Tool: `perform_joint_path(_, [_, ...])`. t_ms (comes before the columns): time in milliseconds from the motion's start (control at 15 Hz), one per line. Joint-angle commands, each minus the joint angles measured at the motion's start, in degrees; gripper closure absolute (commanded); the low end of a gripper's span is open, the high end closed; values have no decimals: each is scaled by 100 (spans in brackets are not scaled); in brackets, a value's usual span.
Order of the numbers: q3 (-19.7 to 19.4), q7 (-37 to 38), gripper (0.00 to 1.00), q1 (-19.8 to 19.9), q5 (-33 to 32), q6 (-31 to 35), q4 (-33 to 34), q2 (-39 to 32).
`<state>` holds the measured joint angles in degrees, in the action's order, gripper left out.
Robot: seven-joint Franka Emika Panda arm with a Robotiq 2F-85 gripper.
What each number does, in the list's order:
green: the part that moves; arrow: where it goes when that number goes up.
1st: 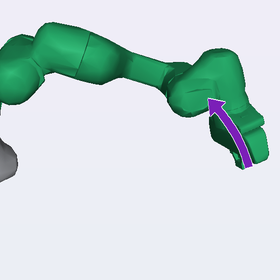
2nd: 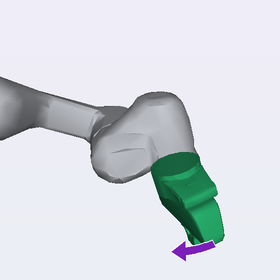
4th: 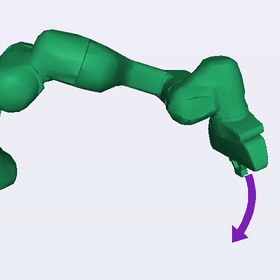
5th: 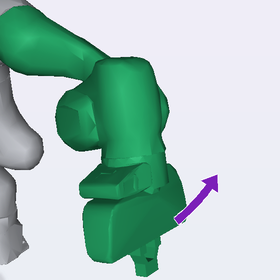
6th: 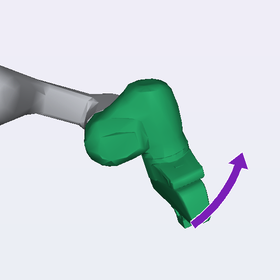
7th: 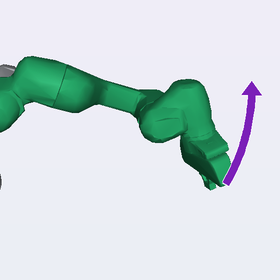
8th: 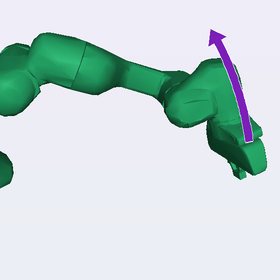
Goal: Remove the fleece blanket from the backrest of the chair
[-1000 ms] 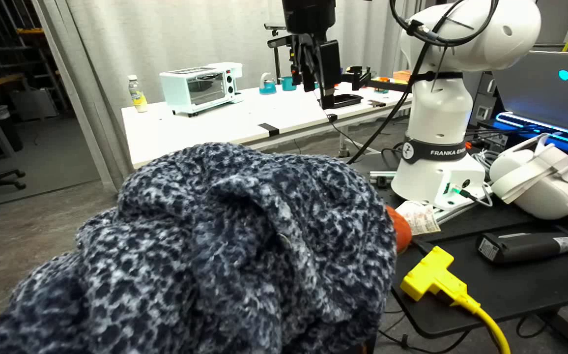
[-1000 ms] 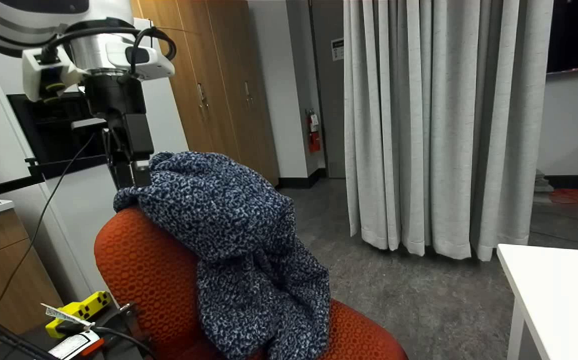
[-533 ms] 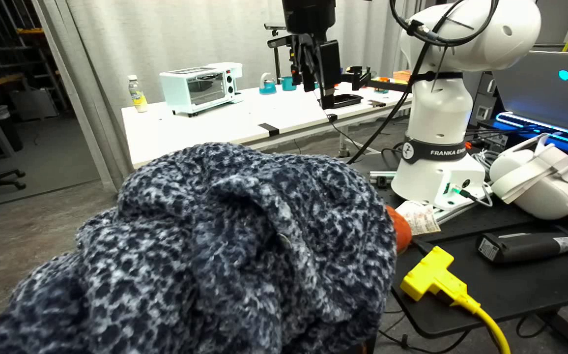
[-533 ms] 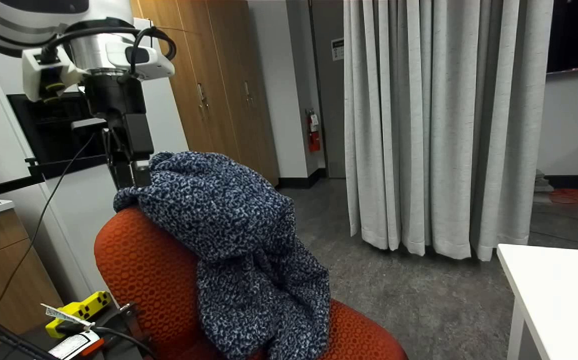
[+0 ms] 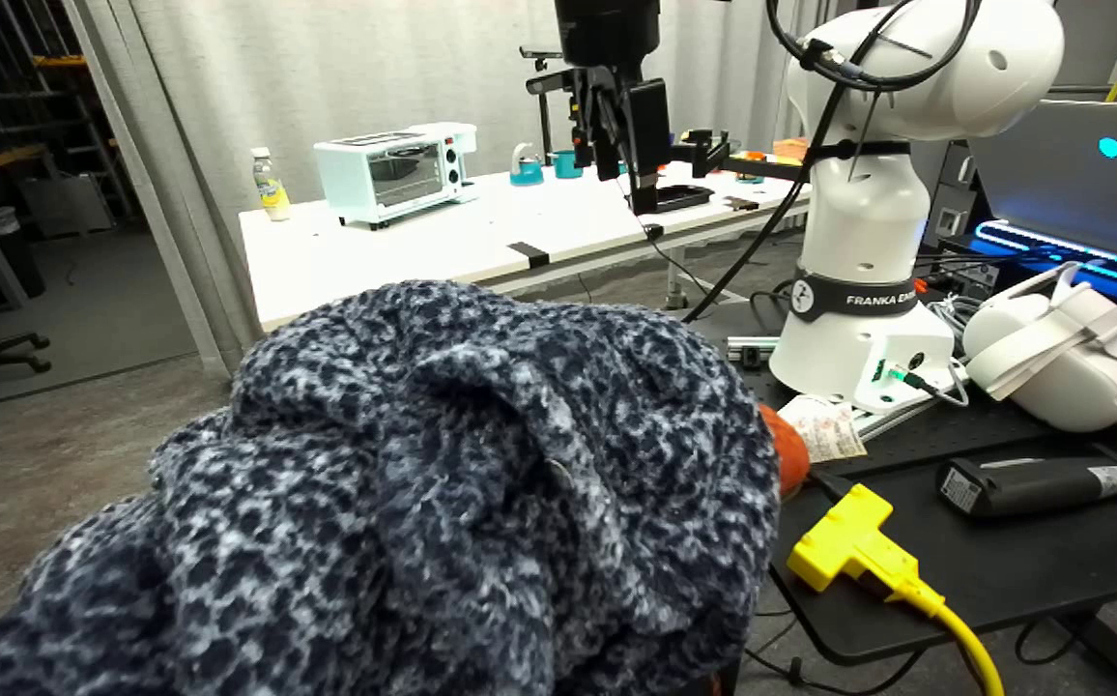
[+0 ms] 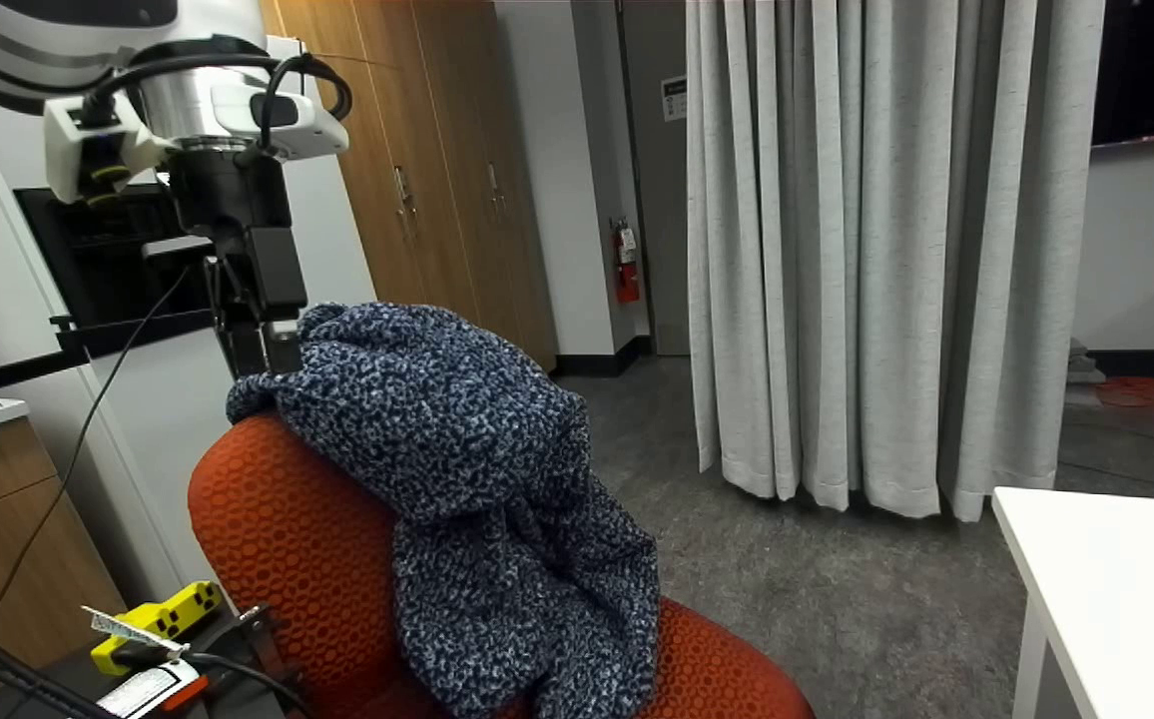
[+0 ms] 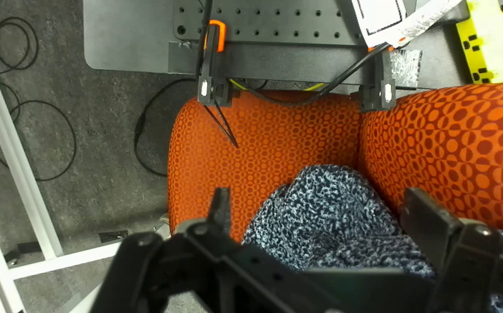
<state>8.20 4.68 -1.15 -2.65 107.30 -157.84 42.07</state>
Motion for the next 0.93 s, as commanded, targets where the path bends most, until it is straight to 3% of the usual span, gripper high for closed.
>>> perform_joint_path(0, [-85, 54, 0, -92, -54, -12, 8, -10])
perform_joint_path(467, [-118, -42, 0, -114, -71, 137, 8, -21])
perform_joint_path(867, [-287, -310, 0, -258, 125, 1066, 13, -83])
